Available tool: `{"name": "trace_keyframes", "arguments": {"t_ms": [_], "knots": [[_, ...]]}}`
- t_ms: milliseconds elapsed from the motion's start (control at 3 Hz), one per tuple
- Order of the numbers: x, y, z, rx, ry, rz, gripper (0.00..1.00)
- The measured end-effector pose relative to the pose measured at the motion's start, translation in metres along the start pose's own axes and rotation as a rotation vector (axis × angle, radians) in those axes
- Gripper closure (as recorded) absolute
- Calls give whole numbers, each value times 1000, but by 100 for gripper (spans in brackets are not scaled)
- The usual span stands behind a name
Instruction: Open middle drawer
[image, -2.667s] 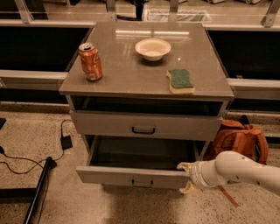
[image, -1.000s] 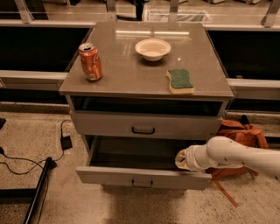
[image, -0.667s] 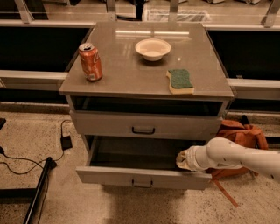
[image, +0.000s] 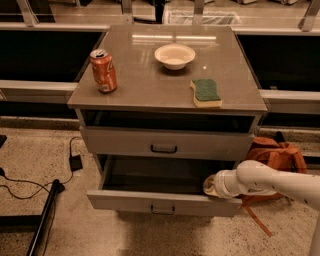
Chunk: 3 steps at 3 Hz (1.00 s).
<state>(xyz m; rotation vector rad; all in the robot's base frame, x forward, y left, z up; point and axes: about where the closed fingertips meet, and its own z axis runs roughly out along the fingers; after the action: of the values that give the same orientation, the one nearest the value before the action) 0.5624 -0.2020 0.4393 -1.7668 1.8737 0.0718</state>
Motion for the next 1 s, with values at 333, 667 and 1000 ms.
{"name": "trace_keyframes", "arguments": {"t_ms": [333,667,1000], "knots": [[4,5,6,-31,3,0,100],[11,15,12,-69,14,7,100],[11,15,12,-69,14,7,100]]}}
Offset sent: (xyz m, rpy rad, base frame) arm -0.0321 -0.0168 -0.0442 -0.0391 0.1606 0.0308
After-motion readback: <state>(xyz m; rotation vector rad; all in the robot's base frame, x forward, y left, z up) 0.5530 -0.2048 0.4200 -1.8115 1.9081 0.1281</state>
